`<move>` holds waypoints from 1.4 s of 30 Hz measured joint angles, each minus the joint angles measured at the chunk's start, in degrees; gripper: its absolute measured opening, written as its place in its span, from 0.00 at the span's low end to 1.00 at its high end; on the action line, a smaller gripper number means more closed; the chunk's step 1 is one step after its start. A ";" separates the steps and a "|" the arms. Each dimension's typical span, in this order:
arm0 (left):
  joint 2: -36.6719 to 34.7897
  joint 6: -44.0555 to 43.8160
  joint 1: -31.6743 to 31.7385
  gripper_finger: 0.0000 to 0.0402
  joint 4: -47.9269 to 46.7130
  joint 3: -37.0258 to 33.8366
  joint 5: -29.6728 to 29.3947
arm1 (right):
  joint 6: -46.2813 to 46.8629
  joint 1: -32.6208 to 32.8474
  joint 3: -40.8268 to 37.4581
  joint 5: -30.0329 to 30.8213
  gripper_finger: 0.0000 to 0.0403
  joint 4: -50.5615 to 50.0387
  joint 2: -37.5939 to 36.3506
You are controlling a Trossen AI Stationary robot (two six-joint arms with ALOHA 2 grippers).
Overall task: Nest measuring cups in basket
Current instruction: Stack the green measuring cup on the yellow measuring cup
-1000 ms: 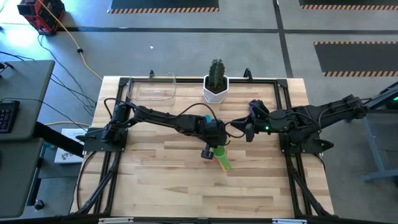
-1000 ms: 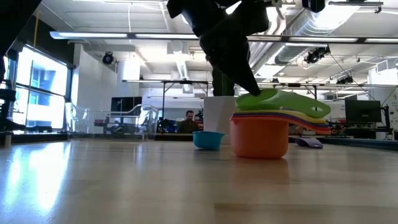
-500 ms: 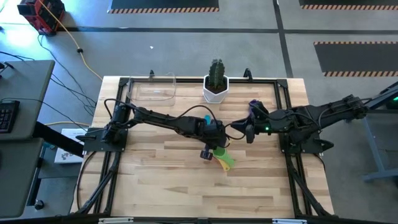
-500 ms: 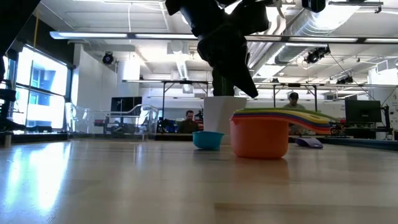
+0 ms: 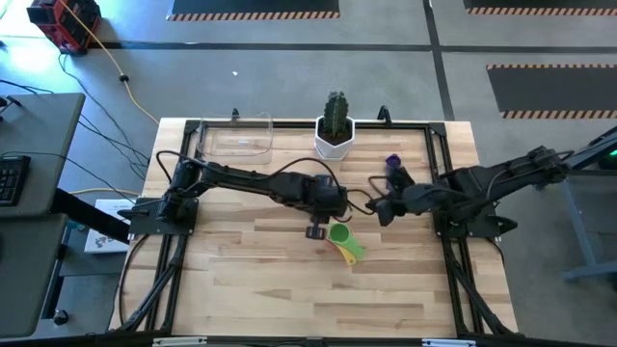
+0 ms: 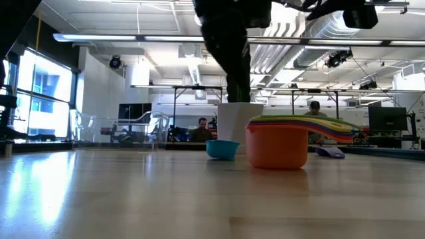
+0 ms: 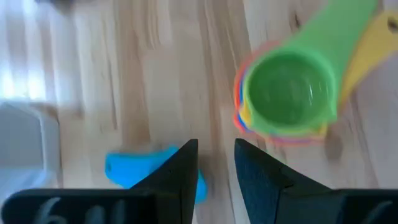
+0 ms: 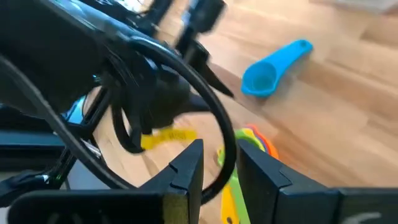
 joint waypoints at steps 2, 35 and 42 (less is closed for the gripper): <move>-0.59 -1.08 -0.09 0.24 -2.51 0.00 0.07 | 2.42 0.88 0.19 0.25 0.21 -1.27 1.49; -1.34 -9.42 -4.15 0.24 -12.80 -9.79 -0.12 | 7.67 7.57 -0.21 4.89 0.21 -0.89 7.25; -1.27 -9.89 -4.15 0.24 -12.71 -9.79 -0.04 | 15.28 9.75 -0.14 5.78 0.21 -12.86 9.85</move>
